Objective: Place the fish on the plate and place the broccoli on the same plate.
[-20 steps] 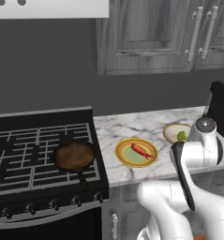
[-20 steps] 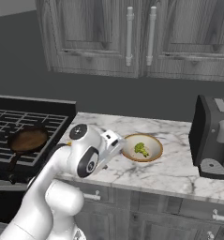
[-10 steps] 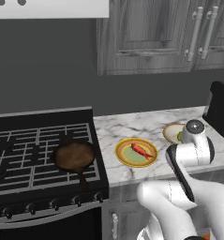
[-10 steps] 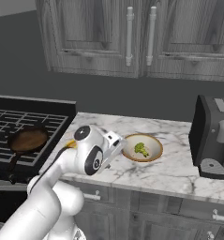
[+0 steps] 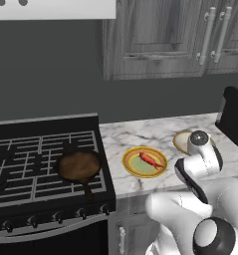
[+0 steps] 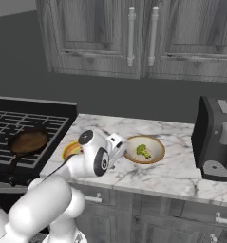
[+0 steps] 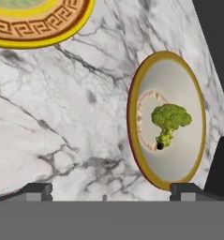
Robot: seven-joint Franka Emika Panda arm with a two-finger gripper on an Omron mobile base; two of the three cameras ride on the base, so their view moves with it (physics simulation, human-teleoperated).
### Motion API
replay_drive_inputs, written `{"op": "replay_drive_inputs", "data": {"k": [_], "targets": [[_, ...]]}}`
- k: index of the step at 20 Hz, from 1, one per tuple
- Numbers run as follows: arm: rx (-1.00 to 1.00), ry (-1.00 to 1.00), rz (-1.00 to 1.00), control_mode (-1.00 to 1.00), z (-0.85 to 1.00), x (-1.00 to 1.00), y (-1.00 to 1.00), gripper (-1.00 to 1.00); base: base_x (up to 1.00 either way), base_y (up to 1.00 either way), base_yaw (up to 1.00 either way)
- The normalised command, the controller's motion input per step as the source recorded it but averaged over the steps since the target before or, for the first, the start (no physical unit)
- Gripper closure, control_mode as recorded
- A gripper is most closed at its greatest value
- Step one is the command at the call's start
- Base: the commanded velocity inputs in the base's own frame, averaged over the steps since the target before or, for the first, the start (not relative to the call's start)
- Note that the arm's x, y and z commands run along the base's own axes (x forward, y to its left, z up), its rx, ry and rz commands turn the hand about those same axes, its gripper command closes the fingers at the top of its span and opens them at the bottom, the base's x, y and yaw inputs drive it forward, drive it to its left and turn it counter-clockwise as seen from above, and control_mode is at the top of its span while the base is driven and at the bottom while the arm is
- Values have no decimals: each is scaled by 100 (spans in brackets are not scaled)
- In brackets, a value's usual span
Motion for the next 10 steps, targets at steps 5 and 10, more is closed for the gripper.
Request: {"op": "replay_drive_inputs", "data": {"k": [5, 10], "targets": [[0, -1, 0, -100, -8, 23, -11, -100, 0, 0, 0], [0, 0, 0, -100, -25, 16, -11, -100, 0, 0, 0]]}}
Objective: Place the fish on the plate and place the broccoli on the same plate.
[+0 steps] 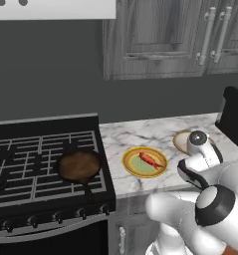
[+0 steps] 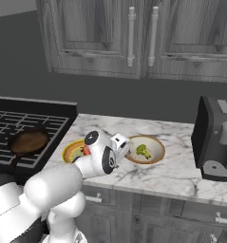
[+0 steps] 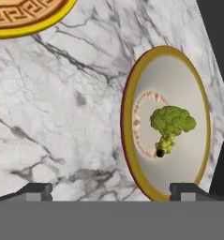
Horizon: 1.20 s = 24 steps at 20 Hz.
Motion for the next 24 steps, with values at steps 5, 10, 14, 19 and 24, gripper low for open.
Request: {"op": "replay_drive_inputs", "data": {"k": [5, 10, 14, 19, 24], "targets": [[0, 0, 0, -100, -23, 24, -8, -100, 0, 0, 0], [-1, -1, 0, -100, -18, 32, -3, -100, 0, 0, 0], [-3, 0, 0, -100, -20, 28, -1, -100, 0, 0, 0], [-4, 0, 0, -100, -22, 25, -2, -100, 0, 0, 0], [-3, 0, 0, -100, -23, 23, -5, -100, 0, 0, 0]]}}
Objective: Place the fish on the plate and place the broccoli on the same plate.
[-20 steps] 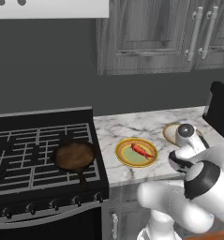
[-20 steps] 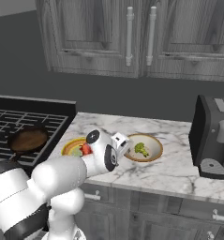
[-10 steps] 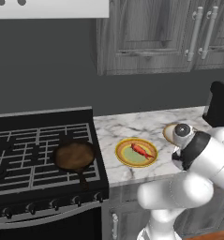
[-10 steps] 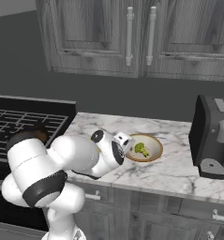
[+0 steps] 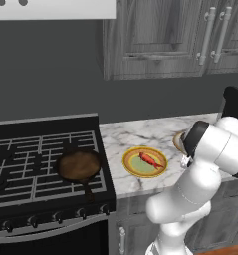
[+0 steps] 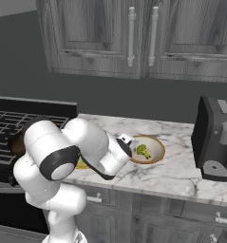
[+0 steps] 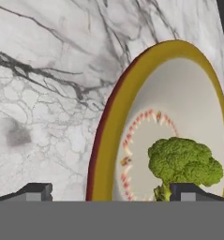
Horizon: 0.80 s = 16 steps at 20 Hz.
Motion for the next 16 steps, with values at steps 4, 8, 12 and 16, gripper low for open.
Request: {"op": "replay_drive_inputs", "data": {"k": [4, 8, 12, 16], "targets": [[-3, 0, 0, -100, -24, 21, -6, -100, 0, 0, 0], [-3, 0, 0, -100, -22, 23, -6, -100, 0, 0, 0], [-4, 0, 0, -100, -13, 20, 0, 100, 0, 0, 0], [-2, 0, 0, -100, -17, 4, -11, 100, 0, 0, 0]]}}
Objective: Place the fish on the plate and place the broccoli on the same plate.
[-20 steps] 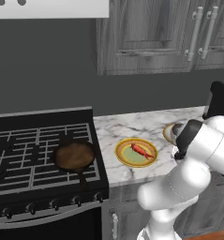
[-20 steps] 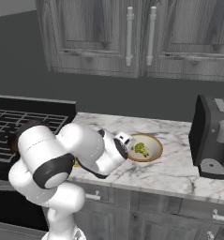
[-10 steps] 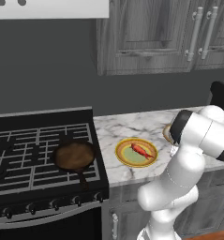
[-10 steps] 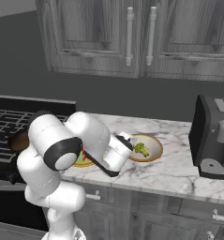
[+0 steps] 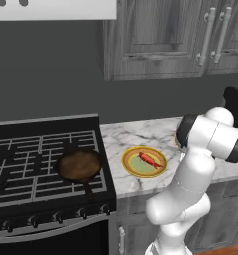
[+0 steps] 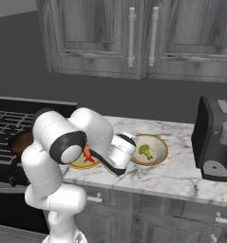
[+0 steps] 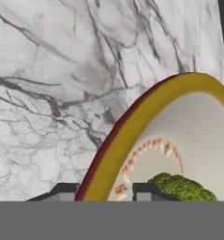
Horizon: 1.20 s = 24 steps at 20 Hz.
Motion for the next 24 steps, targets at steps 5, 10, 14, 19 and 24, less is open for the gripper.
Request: {"op": "replay_drive_inputs", "data": {"k": [5, 10, 14, 19, 24], "targets": [[0, -2, 0, -100, -23, 0, -18, 100, 0, 0, 0], [-1, -3, 0, -100, -18, 0, -16, 100, 0, 0, 0], [-6, -5, 0, -100, 5, -1, -10, 100, 0, 0, 0], [-16, -1, 7, -100, 41, -2, 0, 100, 0, 0, 0], [-8, 0, 11, -100, 31, -28, 0, 100, 0, 0, 0]]}}
